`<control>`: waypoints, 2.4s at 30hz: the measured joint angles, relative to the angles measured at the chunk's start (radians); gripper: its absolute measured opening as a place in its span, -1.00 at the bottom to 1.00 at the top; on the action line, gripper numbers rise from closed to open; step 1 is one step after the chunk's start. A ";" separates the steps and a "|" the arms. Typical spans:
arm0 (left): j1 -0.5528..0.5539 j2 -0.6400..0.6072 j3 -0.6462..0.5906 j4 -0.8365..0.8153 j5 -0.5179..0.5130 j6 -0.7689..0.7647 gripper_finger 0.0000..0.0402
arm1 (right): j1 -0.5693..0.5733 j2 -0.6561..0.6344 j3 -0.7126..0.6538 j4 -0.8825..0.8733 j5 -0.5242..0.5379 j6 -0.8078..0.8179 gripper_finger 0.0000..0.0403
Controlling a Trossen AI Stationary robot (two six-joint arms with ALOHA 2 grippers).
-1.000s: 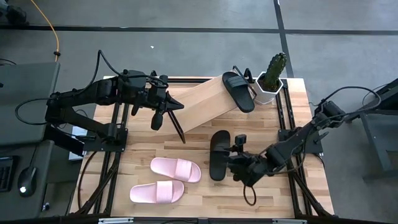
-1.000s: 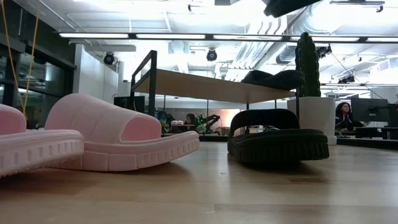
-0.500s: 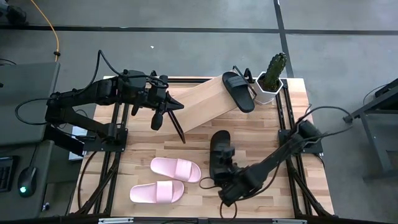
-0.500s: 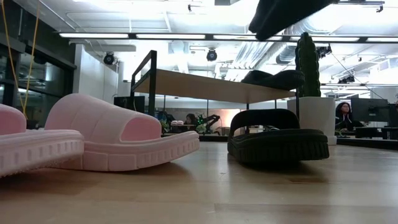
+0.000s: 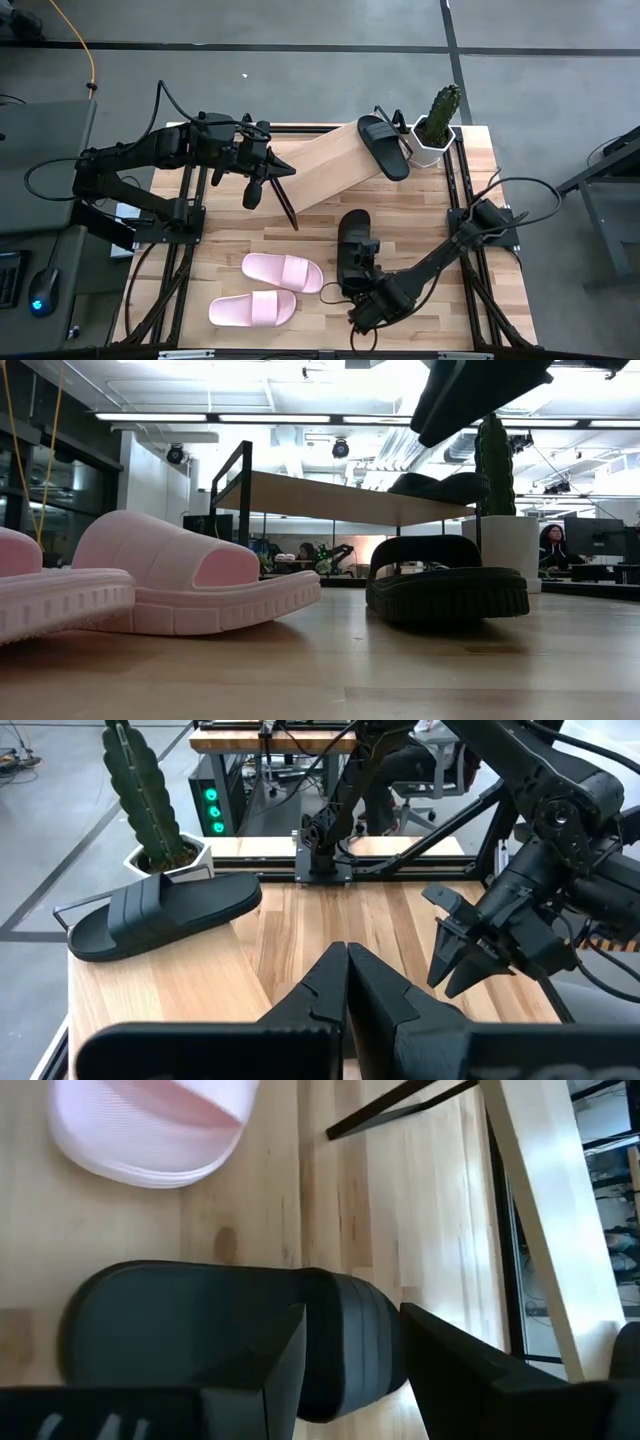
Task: Pick and place slides into the shelf
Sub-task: Put the black slide on the shelf
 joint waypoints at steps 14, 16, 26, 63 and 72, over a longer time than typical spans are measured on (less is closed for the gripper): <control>0.000 0.000 0.000 -0.023 0.011 -0.081 -1.00 | 0.032 0.086 0.001 0.024 -0.038 0.055 -0.24; 0.000 0.000 0.000 -0.024 0.011 -0.084 -1.00 | 0.035 0.104 0.001 0.017 -0.017 0.065 -0.24; 0.000 0.000 0.000 -0.024 0.011 -0.079 -1.00 | 0.007 0.119 0.001 -0.013 -0.011 0.082 -0.24; 0.000 0.000 0.000 -0.025 0.011 -0.077 -1.00 | -0.058 0.119 -0.171 -0.013 0.143 0.185 -0.24; 0.000 0.000 0.000 -0.031 0.011 -0.077 -1.00 | -0.117 0.119 -0.171 -0.013 0.075 0.179 -0.24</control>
